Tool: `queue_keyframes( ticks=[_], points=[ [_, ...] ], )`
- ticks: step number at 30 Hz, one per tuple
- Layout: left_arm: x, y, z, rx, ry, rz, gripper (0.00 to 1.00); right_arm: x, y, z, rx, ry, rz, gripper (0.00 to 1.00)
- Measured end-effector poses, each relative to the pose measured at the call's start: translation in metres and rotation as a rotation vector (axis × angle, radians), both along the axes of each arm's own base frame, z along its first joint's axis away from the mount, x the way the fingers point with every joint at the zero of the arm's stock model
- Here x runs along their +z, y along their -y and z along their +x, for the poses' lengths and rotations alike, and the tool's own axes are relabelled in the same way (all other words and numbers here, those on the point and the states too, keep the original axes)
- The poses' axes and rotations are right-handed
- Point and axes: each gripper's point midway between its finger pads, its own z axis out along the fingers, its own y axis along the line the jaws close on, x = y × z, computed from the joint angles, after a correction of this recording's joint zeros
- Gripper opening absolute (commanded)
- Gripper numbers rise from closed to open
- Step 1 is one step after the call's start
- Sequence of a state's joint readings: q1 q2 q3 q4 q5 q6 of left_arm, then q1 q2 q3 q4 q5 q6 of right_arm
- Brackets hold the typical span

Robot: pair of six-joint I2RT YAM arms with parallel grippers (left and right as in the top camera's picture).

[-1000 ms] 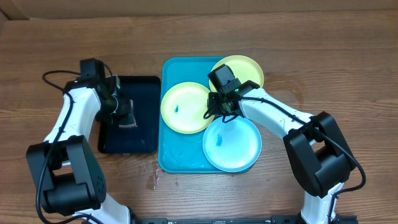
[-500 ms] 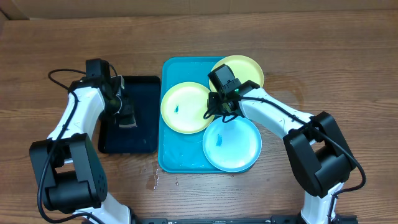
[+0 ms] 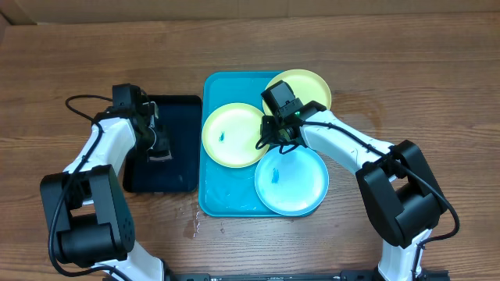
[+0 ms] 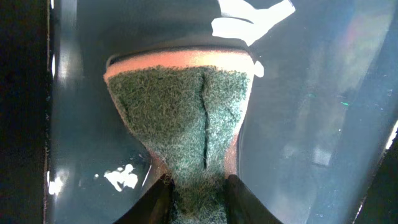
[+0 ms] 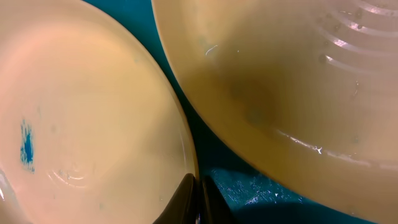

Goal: Clean dirty plates on tray and stack at the side
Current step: 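Lower the left gripper and grasp the grey-green sponge, then carry the sponge with the left gripper onto the left yellow plate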

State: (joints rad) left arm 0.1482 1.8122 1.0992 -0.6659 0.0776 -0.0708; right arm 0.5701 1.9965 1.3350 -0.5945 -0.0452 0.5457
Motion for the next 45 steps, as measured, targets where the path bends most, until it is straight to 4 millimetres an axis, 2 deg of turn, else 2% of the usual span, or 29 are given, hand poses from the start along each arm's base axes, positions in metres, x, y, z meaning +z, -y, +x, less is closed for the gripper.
queue_keyframes(
  ticks=[1,2,10,14,16,20,23,26,31,34,39,45],
  points=[
    [0.0,0.0,0.0,0.0,0.0,0.0,0.06,0.0,0.0,0.0,-0.001,-0.001,0.0,0.04],
    [0.0,0.0,0.0,0.005,0.001,0.0,0.04,0.0,0.0,0.0,0.0,0.0,0.0,0.04],
    [0.002,0.009,-0.004,-0.005,-0.017,-0.059,0.04,-0.001,0.001,-0.002,0.0,-0.007,-0.005,0.04],
    [0.012,0.018,-0.006,-0.015,-0.028,-0.109,0.04,-0.002,0.002,-0.004,0.0,-0.017,-0.011,0.04],
    [0.026,0.021,-0.001,-0.021,0.007,-0.125,0.04,-0.002,0.003,-0.005,0.0,-0.02,-0.013,0.04],
    [0.088,0.026,0.008,-0.04,0.174,-0.132,0.04,-0.002,0.004,-0.006,-0.004,-0.026,-0.014,0.04],
    [0.121,0.028,0.007,-0.052,0.262,-0.131,0.04,-0.003,0.004,-0.006,-0.004,-0.026,-0.015,0.04],
    [0.143,0.031,0.0,-0.058,0.306,-0.131,0.04,-0.003,0.004,-0.006,-0.004,-0.027,-0.015,0.04],
    [0.154,0.037,-0.012,-0.073,0.311,-0.132,0.04,-0.003,0.004,-0.007,-0.016,-0.035,-0.011,0.04],
    [0.154,0.045,-0.019,-0.09,0.29,-0.138,0.04,-0.003,0.003,-0.007,-0.022,-0.038,-0.006,0.04],
    [0.153,0.047,-0.02,-0.101,0.282,-0.118,0.04,-0.002,0.003,-0.008,-0.025,-0.047,0.006,0.04],
    [0.155,0.041,-0.024,-0.104,0.249,0.034,0.04,-0.002,0.004,-0.011,-0.024,-0.067,0.005,0.04]
  ],
)
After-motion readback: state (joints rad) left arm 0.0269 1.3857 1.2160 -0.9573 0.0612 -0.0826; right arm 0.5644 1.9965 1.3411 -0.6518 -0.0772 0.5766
